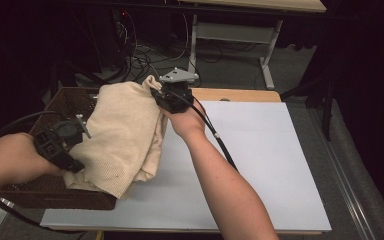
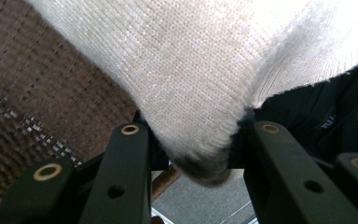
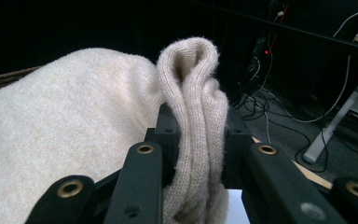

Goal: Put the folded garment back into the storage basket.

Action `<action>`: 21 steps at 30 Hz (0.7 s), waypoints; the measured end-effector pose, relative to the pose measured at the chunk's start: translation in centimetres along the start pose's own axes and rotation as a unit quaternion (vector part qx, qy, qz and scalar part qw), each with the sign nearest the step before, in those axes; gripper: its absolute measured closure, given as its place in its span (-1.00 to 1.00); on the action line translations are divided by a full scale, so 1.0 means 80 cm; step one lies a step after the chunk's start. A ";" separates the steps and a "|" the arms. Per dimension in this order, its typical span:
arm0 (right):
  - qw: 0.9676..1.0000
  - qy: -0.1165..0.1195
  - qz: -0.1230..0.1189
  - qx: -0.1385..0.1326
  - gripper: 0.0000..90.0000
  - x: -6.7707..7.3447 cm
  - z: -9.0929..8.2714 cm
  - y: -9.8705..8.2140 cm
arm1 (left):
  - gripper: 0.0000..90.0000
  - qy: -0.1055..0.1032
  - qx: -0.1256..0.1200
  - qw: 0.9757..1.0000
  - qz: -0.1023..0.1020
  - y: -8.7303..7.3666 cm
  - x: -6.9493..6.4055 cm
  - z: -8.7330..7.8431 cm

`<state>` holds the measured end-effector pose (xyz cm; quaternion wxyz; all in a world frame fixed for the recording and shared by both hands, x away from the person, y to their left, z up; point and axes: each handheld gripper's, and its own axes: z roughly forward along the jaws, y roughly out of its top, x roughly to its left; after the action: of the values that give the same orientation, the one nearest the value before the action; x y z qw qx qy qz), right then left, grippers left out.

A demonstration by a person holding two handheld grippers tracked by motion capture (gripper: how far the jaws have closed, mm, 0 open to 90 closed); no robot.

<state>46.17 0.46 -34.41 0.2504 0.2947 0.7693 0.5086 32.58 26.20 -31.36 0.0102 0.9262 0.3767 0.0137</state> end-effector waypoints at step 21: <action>1.000 0.021 -0.012 0.013 0.66 0.037 0.059 0.012 | 0.48 -0.005 -0.010 0.998 -0.055 -0.048 0.059 0.024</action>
<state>47.55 5.85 -35.45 0.2366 0.2779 0.7845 0.5014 33.34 32.25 -33.29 0.0222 0.9040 0.4268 0.0119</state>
